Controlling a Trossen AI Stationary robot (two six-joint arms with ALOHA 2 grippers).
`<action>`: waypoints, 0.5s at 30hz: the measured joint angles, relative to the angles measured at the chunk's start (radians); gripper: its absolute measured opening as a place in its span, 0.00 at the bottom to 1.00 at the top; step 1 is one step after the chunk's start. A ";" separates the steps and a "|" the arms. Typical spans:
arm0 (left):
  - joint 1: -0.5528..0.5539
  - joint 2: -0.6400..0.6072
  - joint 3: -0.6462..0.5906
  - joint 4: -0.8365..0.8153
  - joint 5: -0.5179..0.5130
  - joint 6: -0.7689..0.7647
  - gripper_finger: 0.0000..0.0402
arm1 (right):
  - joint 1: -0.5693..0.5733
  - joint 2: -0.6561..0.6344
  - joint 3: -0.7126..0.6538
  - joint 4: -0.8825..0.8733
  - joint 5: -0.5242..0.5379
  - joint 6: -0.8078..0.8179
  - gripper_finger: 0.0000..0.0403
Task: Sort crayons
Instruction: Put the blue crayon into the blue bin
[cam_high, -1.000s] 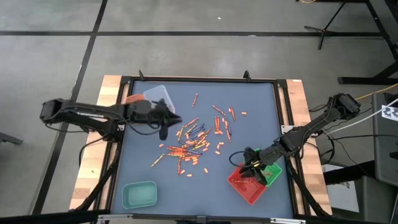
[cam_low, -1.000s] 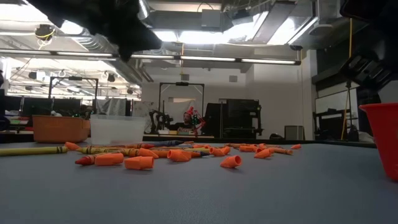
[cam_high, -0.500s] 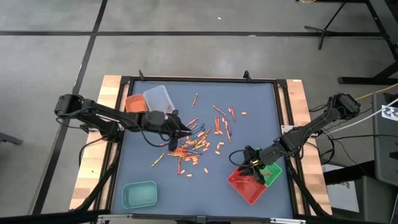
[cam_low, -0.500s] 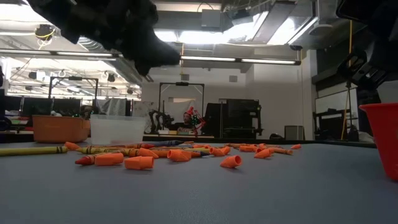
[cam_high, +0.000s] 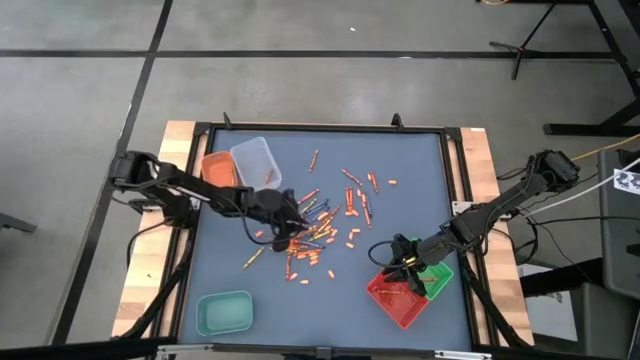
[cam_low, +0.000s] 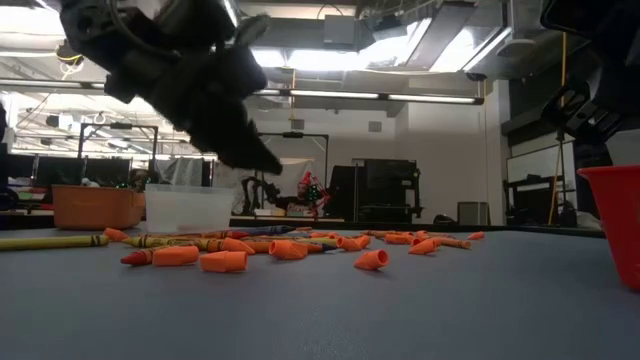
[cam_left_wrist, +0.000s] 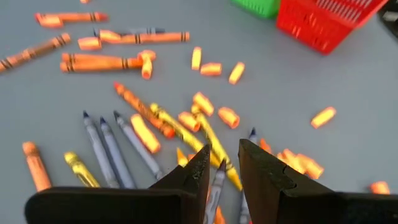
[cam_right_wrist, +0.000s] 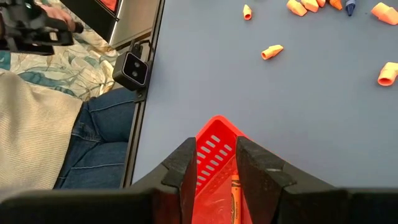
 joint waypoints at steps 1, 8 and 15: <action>0.000 0.013 0.000 -0.002 0.000 0.000 0.18 | 0.000 0.000 0.000 0.000 0.000 0.000 0.28; 0.000 0.071 0.000 -0.039 0.000 0.001 0.18 | 0.000 0.000 0.000 0.000 0.000 0.000 0.27; 0.000 0.070 -0.001 -0.135 -0.017 0.001 0.18 | 0.000 0.000 0.000 0.000 0.000 0.000 0.27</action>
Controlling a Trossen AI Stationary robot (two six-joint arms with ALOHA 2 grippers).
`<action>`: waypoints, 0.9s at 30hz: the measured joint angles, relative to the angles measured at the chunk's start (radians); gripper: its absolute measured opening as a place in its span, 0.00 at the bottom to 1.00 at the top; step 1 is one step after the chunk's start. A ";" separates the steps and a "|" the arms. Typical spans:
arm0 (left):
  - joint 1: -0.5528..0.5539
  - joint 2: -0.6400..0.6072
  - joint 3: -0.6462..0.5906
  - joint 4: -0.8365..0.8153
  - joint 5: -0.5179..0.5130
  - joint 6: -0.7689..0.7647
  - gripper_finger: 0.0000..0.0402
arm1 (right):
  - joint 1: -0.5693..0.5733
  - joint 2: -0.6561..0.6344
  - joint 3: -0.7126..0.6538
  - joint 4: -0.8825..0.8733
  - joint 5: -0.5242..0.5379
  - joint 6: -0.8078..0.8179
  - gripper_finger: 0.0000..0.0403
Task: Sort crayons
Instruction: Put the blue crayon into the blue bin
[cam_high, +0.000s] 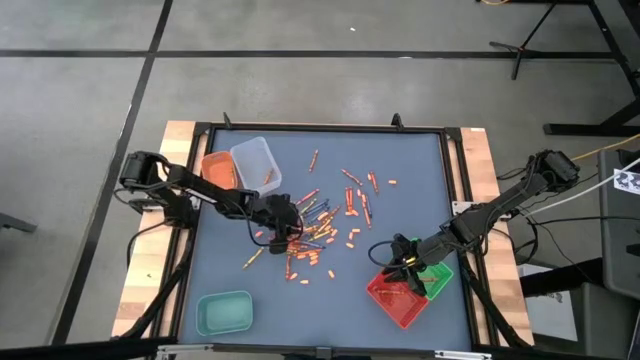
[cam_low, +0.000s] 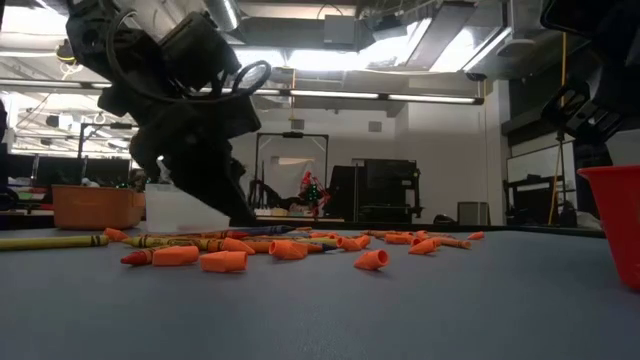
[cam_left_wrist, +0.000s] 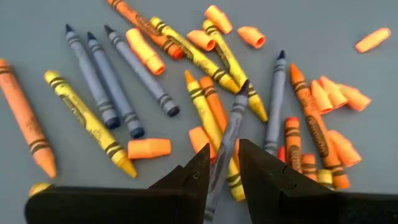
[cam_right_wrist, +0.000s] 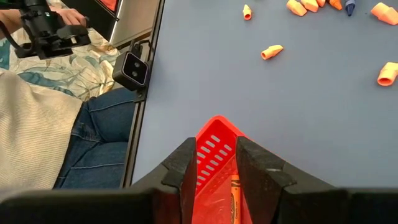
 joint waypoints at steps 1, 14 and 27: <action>0.000 0.000 0.000 -0.012 -0.012 0.000 0.18 | 0.000 0.000 0.000 0.000 0.000 0.000 0.27; -0.001 0.000 0.000 -0.113 -0.037 0.000 0.18 | 0.000 0.000 0.000 0.000 0.000 0.000 0.27; -0.002 -0.001 0.000 -0.118 -0.059 0.000 0.15 | 0.000 0.000 0.000 0.000 0.000 0.000 0.27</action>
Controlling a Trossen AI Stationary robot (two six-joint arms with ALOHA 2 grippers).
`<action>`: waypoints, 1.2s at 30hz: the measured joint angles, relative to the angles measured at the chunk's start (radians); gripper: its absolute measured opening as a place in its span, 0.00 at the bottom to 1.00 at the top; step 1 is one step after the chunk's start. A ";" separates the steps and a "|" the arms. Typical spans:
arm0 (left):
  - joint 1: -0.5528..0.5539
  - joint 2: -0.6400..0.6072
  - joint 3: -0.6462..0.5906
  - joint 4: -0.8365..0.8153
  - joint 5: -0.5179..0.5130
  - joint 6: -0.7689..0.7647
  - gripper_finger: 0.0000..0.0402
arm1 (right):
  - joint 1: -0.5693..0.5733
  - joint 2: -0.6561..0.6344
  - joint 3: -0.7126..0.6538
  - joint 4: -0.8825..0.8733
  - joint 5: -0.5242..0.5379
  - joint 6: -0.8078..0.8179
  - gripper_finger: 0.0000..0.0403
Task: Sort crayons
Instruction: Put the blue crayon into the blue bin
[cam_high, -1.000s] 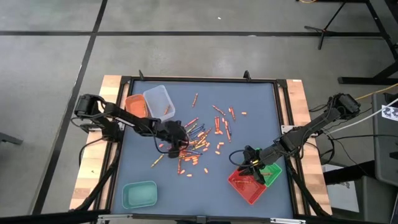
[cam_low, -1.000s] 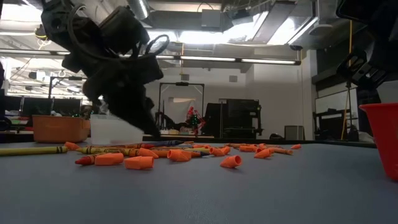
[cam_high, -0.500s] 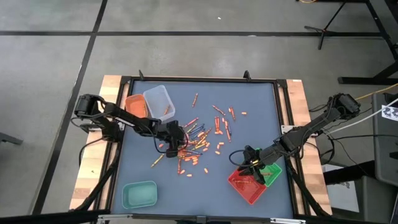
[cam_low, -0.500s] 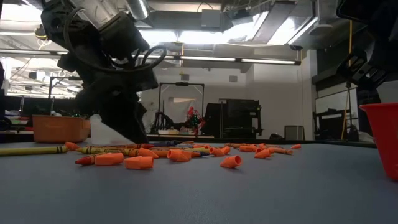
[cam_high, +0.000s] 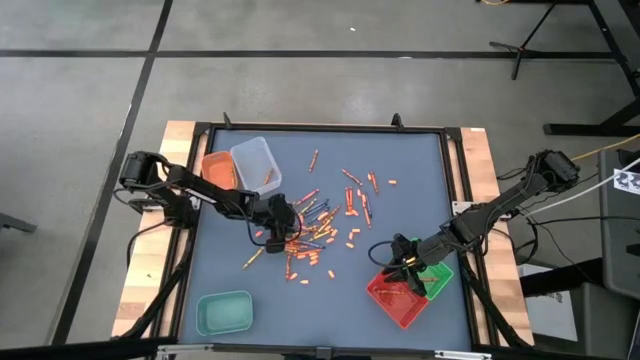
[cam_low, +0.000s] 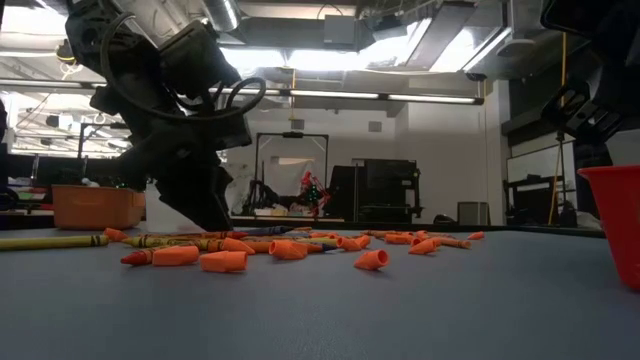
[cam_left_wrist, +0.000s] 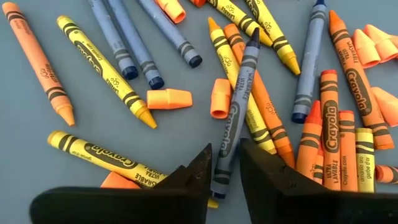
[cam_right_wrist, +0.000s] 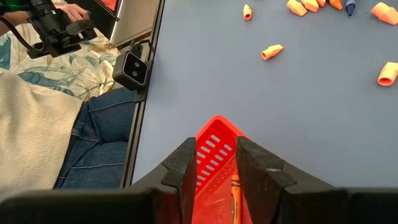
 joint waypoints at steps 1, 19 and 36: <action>0.000 0.000 0.000 0.000 0.000 0.000 0.13 | 0.000 0.000 0.000 0.000 0.000 0.000 0.27; 0.000 -0.003 0.000 -0.001 -0.005 0.000 0.03 | 0.000 0.000 0.000 0.000 0.046 -0.001 0.27; -0.033 -0.193 0.000 -0.006 0.150 -0.110 0.03 | 0.000 0.000 0.000 0.000 0.441 -0.055 0.27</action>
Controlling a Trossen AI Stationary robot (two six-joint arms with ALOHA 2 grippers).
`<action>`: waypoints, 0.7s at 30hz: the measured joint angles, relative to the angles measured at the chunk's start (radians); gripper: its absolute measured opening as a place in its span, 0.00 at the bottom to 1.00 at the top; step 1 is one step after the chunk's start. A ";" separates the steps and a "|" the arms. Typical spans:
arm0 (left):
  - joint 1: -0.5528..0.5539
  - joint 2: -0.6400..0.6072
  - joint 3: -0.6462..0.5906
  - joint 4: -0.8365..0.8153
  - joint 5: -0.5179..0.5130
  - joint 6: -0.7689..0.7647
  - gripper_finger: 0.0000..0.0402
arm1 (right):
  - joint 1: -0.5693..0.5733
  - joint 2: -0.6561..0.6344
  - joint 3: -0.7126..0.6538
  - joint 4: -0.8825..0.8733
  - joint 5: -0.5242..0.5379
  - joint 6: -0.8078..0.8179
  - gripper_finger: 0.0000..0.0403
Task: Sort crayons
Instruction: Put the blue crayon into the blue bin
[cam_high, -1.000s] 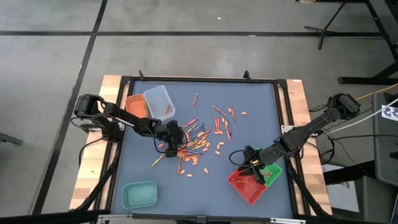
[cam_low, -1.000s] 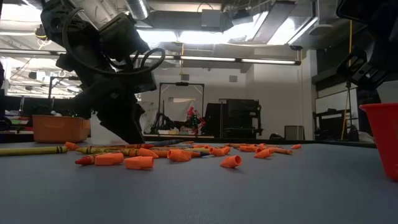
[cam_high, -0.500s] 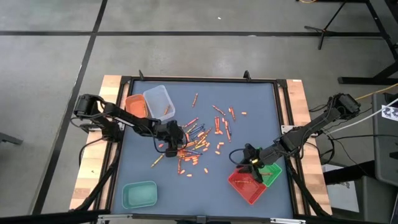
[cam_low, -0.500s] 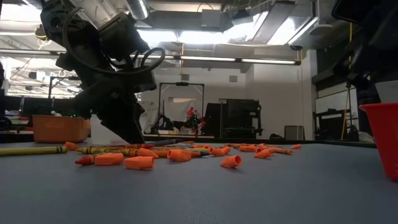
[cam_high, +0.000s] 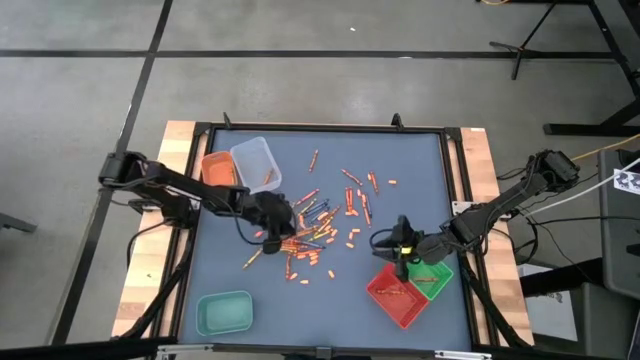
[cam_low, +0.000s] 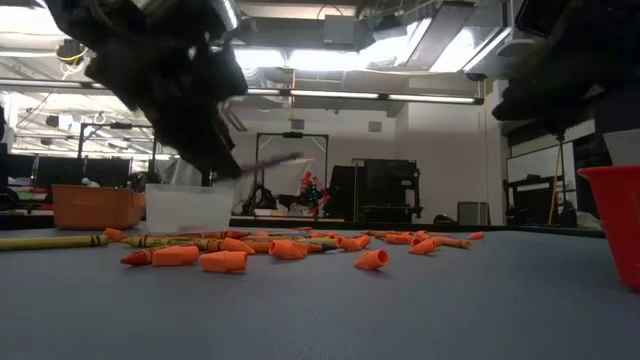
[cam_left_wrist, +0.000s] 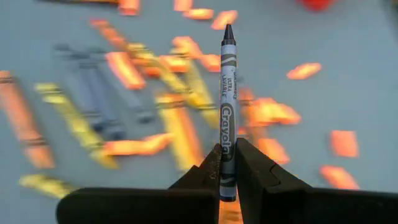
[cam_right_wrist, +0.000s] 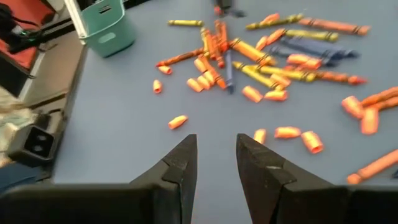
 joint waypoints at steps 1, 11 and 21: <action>-0.013 -0.017 0.000 -0.006 0.036 -0.018 0.03 | 0.000 0.000 0.000 0.000 0.006 -0.021 0.27; -0.229 -0.132 0.000 -0.088 0.349 -0.399 0.03 | 0.000 0.000 0.000 -0.001 0.018 -0.076 0.27; -0.520 -0.141 0.000 -0.088 0.454 -1.072 0.03 | 0.000 0.000 0.000 0.000 0.018 -0.077 0.27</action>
